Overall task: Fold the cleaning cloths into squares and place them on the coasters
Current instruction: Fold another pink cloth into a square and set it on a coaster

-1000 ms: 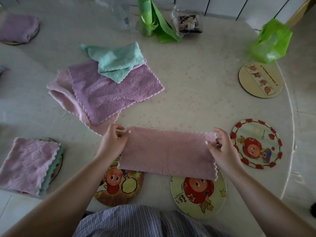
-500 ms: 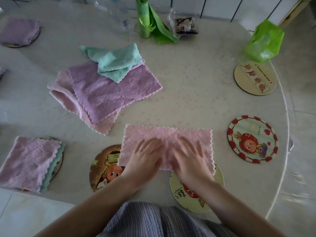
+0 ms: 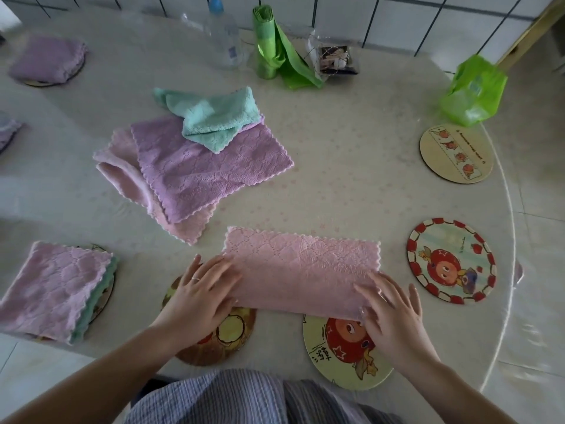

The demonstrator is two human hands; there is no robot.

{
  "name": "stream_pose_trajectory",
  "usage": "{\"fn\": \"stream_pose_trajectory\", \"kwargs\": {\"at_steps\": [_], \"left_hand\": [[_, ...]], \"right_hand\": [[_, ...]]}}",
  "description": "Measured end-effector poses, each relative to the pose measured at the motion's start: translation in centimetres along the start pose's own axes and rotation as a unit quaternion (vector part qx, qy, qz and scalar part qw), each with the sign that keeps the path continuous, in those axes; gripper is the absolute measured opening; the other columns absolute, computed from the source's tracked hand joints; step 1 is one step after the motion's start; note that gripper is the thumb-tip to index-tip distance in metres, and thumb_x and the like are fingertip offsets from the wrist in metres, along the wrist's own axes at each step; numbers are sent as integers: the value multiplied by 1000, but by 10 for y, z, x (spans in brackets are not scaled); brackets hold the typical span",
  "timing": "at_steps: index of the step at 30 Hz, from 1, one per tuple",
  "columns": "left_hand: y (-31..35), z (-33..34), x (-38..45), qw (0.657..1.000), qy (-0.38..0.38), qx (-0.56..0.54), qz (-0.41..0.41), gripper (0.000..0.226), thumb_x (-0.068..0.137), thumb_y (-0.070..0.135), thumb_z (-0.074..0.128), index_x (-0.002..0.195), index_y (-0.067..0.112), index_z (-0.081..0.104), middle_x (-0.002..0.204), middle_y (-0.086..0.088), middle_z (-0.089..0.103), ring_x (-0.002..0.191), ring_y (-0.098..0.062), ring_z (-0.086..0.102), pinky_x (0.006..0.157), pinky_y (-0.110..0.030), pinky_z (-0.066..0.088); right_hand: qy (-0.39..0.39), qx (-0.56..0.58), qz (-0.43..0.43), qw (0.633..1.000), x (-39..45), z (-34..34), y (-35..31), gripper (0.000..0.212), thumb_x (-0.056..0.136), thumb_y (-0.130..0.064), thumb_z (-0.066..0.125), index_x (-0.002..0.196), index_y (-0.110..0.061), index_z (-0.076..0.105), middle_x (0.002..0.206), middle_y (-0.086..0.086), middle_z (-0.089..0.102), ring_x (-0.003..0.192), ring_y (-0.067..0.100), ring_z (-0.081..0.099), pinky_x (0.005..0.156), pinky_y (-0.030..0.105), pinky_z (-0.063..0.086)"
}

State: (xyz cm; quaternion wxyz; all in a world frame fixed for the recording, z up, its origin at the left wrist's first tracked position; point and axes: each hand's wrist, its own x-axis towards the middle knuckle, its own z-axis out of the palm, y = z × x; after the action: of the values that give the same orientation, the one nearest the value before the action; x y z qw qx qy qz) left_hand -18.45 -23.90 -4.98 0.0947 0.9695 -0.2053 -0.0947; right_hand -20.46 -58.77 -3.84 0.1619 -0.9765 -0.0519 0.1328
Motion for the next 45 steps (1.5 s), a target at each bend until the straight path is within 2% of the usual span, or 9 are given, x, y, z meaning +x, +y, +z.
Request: {"fn": "stream_pose_trajectory", "kwargs": {"at_steps": [5,12,19,29,32,36,38,41,45], "left_hand": [[57,-5,24,991,37,-78,104,23,86,39,53,108,36,58,113,17,59,110,-4,51,102,-34,40],[84,17,39,986,12,-132,98,22,82,29,63,104,29,62,102,14,56,99,-5,53,94,-27,45],[83,16,42,982,34,-149,107,7,82,26,59,89,26,61,96,12,55,94,-5,52,88,-27,47],[72,-16,27,973,129,-191,-8,9,79,27,60,88,29,61,86,17,56,82,-2,52,85,-26,43],[74,-27,26,929,149,-316,-122,12,85,16,58,90,27,61,85,17,57,76,2,53,72,-14,43],[90,-34,35,742,89,-600,-285,18,96,13,42,97,23,58,76,4,56,64,-4,51,57,-18,40],[95,-33,35,697,71,-655,-284,20,98,20,41,104,25,58,85,-2,60,75,-12,56,68,-27,46],[95,-31,35,747,45,-616,-245,29,94,23,49,122,33,51,105,6,63,90,-7,63,80,-28,52],[85,-35,44,811,10,-540,-225,45,92,22,55,134,34,43,118,12,56,95,-1,60,84,-27,53]], "right_hand": [[25,27,-69,997,61,-12,-47,41,88,-27,51,128,-28,51,142,-11,39,134,8,28,115,53,8],[-75,-10,-45,996,140,-19,-81,28,89,-27,53,116,-25,58,119,-3,58,109,18,53,97,39,38],[-126,-63,-58,988,147,-23,-83,22,85,-28,57,104,-20,61,111,-1,59,104,21,54,92,38,37],[-84,246,-29,965,119,-63,-58,9,86,-25,59,80,-20,53,68,-5,55,59,9,45,56,23,37],[-72,280,-6,957,104,-67,-51,11,88,-30,57,82,-23,52,64,-8,53,54,7,44,55,23,36],[-73,325,45,942,80,-51,-56,14,90,-33,55,98,-22,50,94,-6,62,79,12,61,67,23,48],[-69,378,73,920,68,-46,-62,24,90,-31,54,110,-25,43,104,-6,60,78,6,58,63,15,44],[-76,418,56,903,49,-44,-66,41,92,-24,52,126,-39,36,107,-5,62,50,6,44,48,17,39],[-71,390,29,918,38,-39,-61,48,94,-15,47,134,-40,38,137,-16,46,74,23,61,78,31,52]]}}
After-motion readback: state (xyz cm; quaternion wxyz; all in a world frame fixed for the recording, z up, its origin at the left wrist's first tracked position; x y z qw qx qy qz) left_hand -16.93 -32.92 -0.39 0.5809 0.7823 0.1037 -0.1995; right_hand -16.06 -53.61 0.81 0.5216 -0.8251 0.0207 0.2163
